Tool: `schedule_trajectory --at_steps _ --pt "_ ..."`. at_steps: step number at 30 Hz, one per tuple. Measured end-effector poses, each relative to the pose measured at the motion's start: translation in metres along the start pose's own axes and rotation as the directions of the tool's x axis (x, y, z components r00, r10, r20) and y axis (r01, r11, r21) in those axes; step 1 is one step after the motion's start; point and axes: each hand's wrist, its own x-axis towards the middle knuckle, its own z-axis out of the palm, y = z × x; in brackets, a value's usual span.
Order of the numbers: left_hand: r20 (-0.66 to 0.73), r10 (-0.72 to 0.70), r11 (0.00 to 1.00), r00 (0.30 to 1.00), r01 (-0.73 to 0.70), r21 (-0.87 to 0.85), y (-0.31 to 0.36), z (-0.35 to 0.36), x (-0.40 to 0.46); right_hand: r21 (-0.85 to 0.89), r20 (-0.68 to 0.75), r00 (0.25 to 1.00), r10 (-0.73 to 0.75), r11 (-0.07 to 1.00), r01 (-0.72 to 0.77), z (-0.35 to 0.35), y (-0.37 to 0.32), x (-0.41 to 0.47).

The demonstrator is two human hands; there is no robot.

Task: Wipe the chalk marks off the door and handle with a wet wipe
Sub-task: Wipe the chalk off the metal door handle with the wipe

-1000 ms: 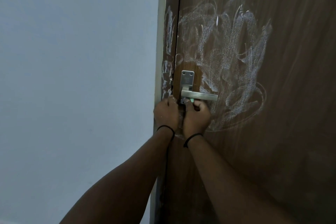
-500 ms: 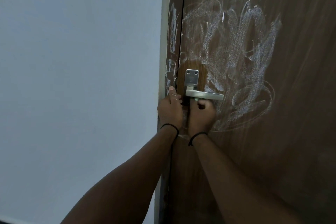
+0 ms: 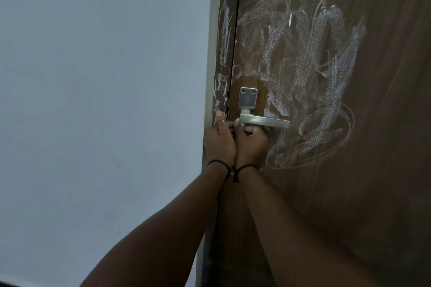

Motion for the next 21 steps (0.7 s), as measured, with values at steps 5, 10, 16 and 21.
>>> schedule_trajectory --at_steps 5,10,16,21 --pt "-0.013 -0.029 1.000 0.999 0.029 -0.011 -0.001 -0.001 0.000 0.049 -0.147 0.987 0.066 0.997 -0.059 -0.004 -0.002 0.006" --pt "-0.025 0.015 1.000 1.000 -0.015 0.018 0.004 -0.001 0.002 0.070 -0.212 0.977 -0.006 0.997 0.021 -0.014 0.003 0.016" --pt "-0.064 0.053 0.996 0.997 -0.048 0.077 0.011 0.010 -0.005 -0.183 0.122 0.940 -0.318 0.924 0.336 -0.038 0.035 0.016" --pt "-0.110 0.054 0.997 0.993 -0.047 0.066 0.014 0.012 -0.012 -0.170 0.121 0.841 -0.527 0.824 0.540 -0.065 0.025 0.004"
